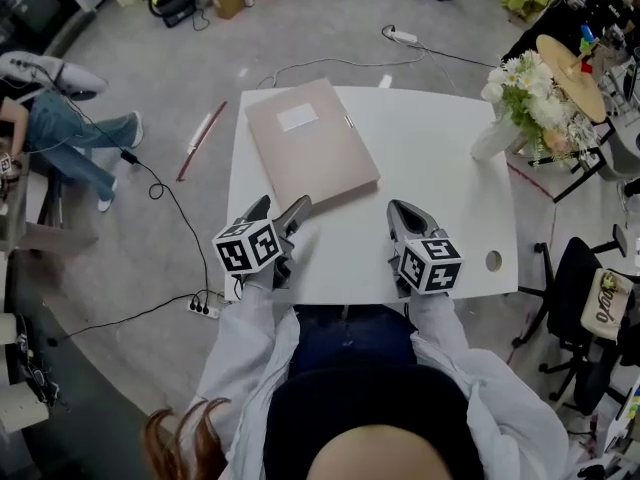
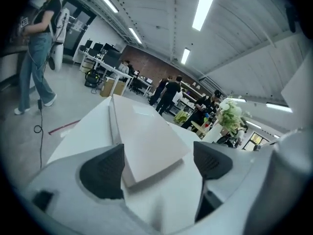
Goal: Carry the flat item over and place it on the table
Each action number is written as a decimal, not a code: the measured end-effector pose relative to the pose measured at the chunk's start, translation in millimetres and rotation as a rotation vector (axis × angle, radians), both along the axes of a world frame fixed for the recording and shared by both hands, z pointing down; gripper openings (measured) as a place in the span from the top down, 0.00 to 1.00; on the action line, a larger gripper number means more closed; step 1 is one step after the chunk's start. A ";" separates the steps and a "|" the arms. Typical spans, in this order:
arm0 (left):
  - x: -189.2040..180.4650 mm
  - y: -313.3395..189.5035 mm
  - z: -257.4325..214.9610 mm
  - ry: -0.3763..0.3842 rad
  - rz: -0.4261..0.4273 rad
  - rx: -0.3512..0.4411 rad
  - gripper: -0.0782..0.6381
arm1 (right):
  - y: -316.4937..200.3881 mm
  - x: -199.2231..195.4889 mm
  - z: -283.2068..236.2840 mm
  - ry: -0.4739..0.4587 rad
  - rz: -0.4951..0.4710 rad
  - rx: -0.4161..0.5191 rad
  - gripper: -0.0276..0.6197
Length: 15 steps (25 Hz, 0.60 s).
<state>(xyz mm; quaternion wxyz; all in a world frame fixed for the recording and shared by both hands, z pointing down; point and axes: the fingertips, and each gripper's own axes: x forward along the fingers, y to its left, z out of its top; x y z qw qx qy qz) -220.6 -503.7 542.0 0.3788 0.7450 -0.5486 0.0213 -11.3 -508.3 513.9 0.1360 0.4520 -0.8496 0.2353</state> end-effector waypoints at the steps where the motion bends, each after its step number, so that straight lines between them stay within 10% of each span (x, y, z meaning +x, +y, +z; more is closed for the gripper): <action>1: 4.8 6.7 -6.2 0.015 0.008 0.012 0.30 | 4.8 0.5 -3.2 -0.009 -0.010 0.003 0.94; 15: 92.8 86.3 -45.8 0.022 0.085 0.170 0.79 | 83.3 65.8 -33.9 -0.051 -0.045 0.056 0.94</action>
